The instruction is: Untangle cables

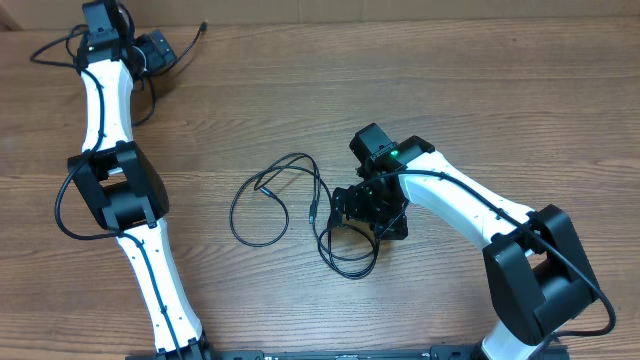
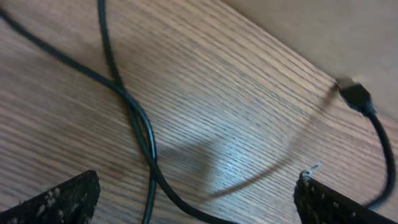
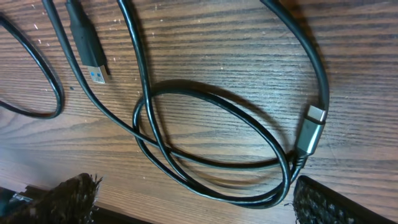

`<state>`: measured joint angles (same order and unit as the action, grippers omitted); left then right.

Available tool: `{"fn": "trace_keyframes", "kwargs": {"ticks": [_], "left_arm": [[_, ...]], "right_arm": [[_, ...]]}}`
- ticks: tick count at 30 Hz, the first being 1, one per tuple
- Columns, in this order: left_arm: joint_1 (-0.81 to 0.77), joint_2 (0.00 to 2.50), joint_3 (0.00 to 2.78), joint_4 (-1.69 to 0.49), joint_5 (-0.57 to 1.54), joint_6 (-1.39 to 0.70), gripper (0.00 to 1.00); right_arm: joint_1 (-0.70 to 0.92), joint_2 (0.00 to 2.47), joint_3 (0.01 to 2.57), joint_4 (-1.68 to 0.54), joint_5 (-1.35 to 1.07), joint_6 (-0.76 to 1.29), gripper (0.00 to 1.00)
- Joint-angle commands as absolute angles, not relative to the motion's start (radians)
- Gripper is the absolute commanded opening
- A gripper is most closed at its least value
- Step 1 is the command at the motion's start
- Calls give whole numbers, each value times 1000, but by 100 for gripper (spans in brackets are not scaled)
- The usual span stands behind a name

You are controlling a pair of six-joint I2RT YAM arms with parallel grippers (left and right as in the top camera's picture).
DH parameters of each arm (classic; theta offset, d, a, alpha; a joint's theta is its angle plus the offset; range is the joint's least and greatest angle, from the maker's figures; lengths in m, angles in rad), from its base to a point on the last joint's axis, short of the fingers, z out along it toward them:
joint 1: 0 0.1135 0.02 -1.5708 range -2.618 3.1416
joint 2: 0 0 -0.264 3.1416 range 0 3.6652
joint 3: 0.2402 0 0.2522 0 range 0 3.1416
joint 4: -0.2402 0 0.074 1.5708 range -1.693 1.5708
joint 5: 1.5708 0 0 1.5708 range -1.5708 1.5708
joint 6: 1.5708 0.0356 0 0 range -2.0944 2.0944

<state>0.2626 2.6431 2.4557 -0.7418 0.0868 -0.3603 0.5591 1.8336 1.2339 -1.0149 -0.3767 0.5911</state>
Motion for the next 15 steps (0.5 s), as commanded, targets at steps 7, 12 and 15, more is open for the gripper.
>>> {"fn": "trace_keyframes", "kwargs": {"ticks": [7,12,15], "left_arm": [[267,2745,2456,-756,6,-423,94],[269,2774,2456,-786,-22,-419,63],[276,2777,2456,-805,-37,-419,31]], "right_arm": [[567,1815,1230,-1022,-368,591,100],[567,1815,1230,-1023,-368,591,100],[567,1815,1230,-1026,-368,591,100]]}}
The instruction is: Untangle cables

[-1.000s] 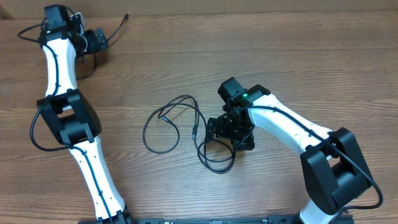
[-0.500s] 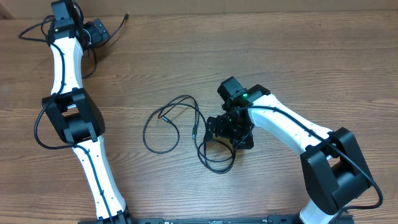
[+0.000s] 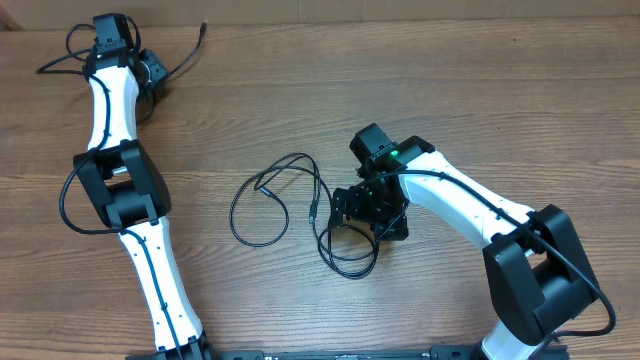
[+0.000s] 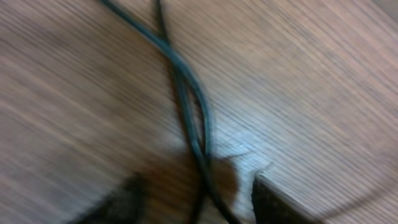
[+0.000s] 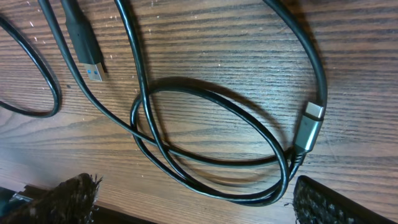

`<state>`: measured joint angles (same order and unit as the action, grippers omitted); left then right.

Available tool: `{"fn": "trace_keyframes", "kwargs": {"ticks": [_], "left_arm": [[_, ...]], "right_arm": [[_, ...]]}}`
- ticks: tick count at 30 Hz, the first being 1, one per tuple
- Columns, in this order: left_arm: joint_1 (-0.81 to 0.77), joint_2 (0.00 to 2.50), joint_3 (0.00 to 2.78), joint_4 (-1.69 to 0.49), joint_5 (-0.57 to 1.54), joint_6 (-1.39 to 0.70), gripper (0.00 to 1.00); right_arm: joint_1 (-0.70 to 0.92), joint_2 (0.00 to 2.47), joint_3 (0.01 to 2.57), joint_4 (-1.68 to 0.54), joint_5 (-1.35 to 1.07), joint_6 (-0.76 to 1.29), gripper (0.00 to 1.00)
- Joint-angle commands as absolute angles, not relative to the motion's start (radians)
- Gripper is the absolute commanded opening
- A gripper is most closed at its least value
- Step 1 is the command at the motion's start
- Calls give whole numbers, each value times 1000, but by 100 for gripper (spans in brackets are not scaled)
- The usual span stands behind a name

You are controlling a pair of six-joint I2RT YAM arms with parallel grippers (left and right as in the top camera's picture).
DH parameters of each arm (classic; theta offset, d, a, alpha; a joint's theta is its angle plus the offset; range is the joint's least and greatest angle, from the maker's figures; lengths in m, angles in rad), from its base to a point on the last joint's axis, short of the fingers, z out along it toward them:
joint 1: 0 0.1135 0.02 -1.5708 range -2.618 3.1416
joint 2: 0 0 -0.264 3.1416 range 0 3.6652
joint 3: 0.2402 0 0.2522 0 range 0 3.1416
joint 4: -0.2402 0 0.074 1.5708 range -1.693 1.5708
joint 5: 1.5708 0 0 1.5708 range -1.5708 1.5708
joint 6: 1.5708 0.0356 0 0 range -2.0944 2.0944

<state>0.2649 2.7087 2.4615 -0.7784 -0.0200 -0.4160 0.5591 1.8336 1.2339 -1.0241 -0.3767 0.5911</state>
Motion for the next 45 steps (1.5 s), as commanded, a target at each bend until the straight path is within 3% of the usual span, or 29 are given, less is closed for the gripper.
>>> {"fn": "trace_keyframes", "kwargs": {"ticks": [1,3,4,8,16,30,31,34,38,40,45], "left_arm": [[279,2777,2456,-805,-34,-420,22],[286,2775,2456,-810,-33,-429,6],[290,2774,2456,-816,-33,-437,4],[327,2765,2457,-839,3,-563,4],[468,2732,2466,-787,333,-836,4],[573,2591,2466,-776,317,-761,4],[573,2581,2466,-777,310,-754,10],[573,2562,2466,-779,313,-730,66],[573,2556,2466,-844,312,-694,79],[573,2556,2466,-896,296,-669,89],[564,2557,2465,-1040,72,-546,90]], "right_arm": [[567,1815,1230,-1028,-368,591,100],[567,1815,1230,-1031,-368,590,100],[567,1815,1230,-1033,-368,590,100],[567,1815,1230,-1037,-368,590,100],[567,1815,1230,-1042,-368,575,100],[567,1815,1230,-1034,-368,575,100],[567,1815,1230,-1034,-368,576,100],[567,1815,1230,-1034,-368,575,100],[567,1815,1230,-1034,-368,575,100],[567,1815,1230,-1034,-368,575,100],[567,1815,1230,-1033,-368,571,100]]}}
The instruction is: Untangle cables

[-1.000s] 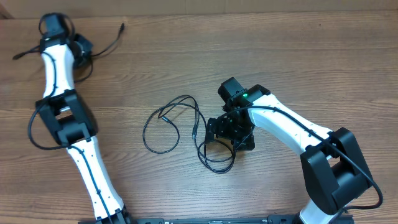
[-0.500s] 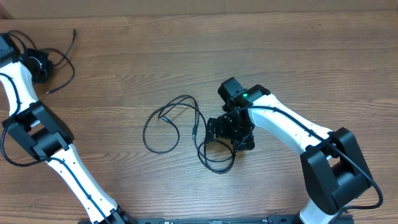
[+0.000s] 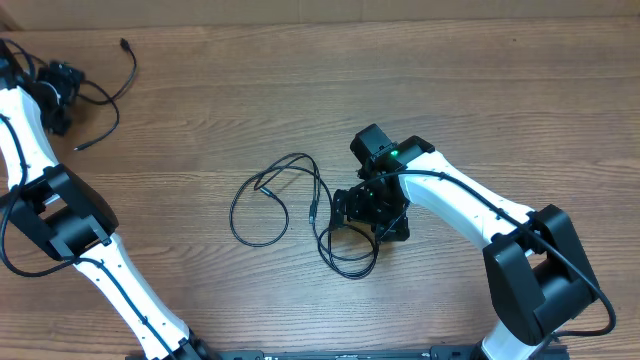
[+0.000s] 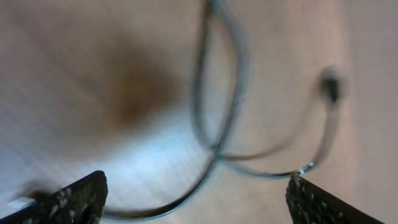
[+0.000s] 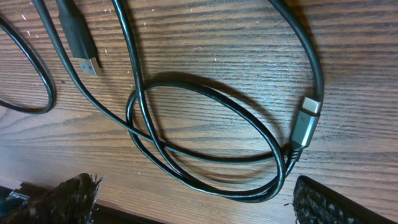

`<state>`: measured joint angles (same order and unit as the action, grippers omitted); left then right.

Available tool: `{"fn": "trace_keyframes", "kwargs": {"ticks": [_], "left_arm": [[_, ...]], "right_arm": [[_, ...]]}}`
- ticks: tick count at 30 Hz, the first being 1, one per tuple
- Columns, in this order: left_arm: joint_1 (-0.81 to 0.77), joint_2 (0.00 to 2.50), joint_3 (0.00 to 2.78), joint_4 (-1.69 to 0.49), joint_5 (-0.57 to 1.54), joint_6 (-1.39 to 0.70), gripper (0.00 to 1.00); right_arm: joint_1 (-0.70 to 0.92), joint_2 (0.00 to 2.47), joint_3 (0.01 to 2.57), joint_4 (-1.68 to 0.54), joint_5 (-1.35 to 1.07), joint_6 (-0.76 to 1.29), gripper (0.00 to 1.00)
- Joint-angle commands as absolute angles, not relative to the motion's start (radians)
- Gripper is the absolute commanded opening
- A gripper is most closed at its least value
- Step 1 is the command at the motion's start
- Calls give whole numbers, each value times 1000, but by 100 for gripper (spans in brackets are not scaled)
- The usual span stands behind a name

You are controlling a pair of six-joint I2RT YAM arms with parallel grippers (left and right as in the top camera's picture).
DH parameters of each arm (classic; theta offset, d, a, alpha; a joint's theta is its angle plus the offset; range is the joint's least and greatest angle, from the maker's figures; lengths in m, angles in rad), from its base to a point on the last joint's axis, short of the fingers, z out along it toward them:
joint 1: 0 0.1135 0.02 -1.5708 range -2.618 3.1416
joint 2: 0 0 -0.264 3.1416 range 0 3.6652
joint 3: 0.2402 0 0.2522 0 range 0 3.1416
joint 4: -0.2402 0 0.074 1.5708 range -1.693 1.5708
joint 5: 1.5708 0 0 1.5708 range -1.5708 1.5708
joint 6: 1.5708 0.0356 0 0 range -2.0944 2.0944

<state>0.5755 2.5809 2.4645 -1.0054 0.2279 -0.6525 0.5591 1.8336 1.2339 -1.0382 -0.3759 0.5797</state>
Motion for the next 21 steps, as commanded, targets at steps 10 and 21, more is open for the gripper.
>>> {"fn": "trace_keyframes", "kwargs": {"ticks": [10,21], "left_arm": [[559,2558,2424,-1137,-165,-330,79],[549,2567,2389,-1147,-165,-239,23]], "right_arm": [[567,1815,1230,-1029,-368,568,100],[567,1815,1230,-1029,-368,568,100]]}}
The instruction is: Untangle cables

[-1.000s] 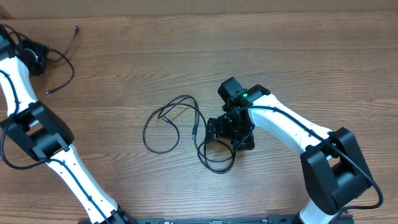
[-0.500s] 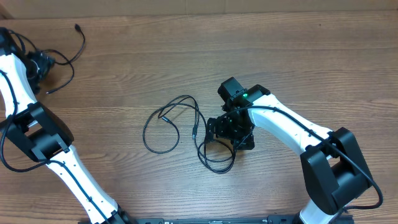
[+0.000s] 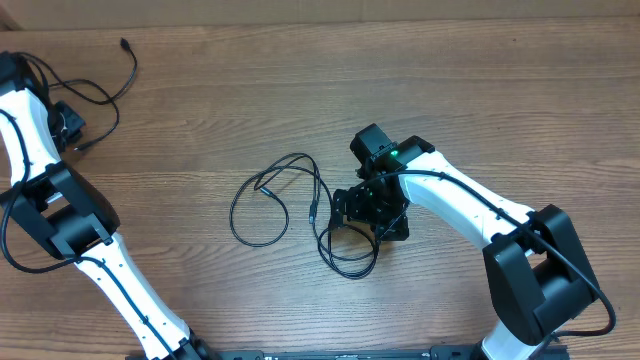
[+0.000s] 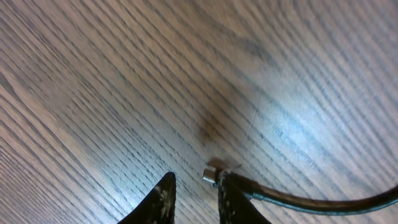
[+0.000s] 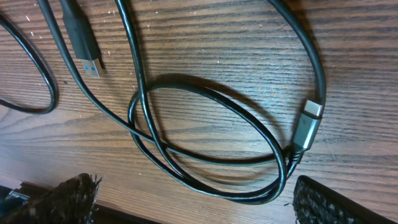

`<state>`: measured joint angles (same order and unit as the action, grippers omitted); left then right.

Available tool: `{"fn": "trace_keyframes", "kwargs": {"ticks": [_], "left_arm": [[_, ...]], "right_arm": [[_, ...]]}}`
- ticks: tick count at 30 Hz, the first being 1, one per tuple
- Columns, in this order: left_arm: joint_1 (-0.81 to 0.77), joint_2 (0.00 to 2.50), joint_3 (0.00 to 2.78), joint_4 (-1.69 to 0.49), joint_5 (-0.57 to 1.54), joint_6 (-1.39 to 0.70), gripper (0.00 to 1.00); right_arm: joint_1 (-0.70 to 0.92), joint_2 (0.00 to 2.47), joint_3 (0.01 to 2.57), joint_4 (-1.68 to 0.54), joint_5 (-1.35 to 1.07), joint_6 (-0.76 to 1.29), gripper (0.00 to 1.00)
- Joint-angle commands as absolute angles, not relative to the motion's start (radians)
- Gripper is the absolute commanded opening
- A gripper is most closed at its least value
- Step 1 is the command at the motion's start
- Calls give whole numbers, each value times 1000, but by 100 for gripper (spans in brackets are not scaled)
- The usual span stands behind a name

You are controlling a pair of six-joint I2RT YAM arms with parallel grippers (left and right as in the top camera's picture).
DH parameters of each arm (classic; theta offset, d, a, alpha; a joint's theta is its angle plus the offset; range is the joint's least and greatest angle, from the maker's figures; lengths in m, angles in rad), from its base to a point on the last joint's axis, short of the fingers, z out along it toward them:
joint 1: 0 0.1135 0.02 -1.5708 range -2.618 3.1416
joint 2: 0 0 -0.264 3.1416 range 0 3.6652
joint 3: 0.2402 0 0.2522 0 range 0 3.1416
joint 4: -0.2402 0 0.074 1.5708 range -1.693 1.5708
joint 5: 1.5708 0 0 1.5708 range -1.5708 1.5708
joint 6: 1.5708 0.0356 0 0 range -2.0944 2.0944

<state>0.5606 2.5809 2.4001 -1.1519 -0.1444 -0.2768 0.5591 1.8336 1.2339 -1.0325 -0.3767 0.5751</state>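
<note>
Black cables lie in two places. A tangle of loops sits mid-table, and under my open right gripper it shows as a double loop with a silver plug and a blue-tipped USB plug. A separate cable lies at the far-left back corner. My left gripper hangs low beside that cable's metal end. Its fingers are nearly together, with only bare wood in the narrow gap, and the cable passes outside the right finger.
The wooden table reaches a cardboard wall at the back. My left arm's white links run up the left side, with its own black wiring looped beside them.
My left gripper was wide open over a loop of the corner cable; now its fingers are nearly together and it sits a little nearer the front, by the cable's end. The right gripper stays open over the tangle.
My left gripper stood open over crossed strands at the back, left of centre. Then its fingers were narrower around those strands. Later arm and cable were both in the far-left corner, gripper open. Now it is shut beside the cable's end. The right gripper hardly moved.
</note>
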Motion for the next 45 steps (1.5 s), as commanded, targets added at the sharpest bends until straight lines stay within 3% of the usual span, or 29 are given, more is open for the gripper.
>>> {"fn": "trace_keyframes", "kwargs": {"ticks": [1,4,21,36,40,45], "left_arm": [[549,2567,2389,-1143,-165,-239,21],[549,2572,2389,-1120,-164,-239,4],[544,2635,2382,-1164,-74,-213,4],[508,2635,2382,-1142,501,-224,6],[474,2635,2382,-1117,449,-224,4],[463,2634,2398,-1128,231,-205,4]], "right_arm": [[567,1815,1230,-1029,-368,568,100],[567,1815,1230,-1029,-368,568,100],[567,1815,1230,-1029,-368,568,100],[567,1815,1230,-1029,-368,542,100],[567,1815,1230,-1029,-368,542,100],[567,1815,1230,-1040,-368,542,100]]}}
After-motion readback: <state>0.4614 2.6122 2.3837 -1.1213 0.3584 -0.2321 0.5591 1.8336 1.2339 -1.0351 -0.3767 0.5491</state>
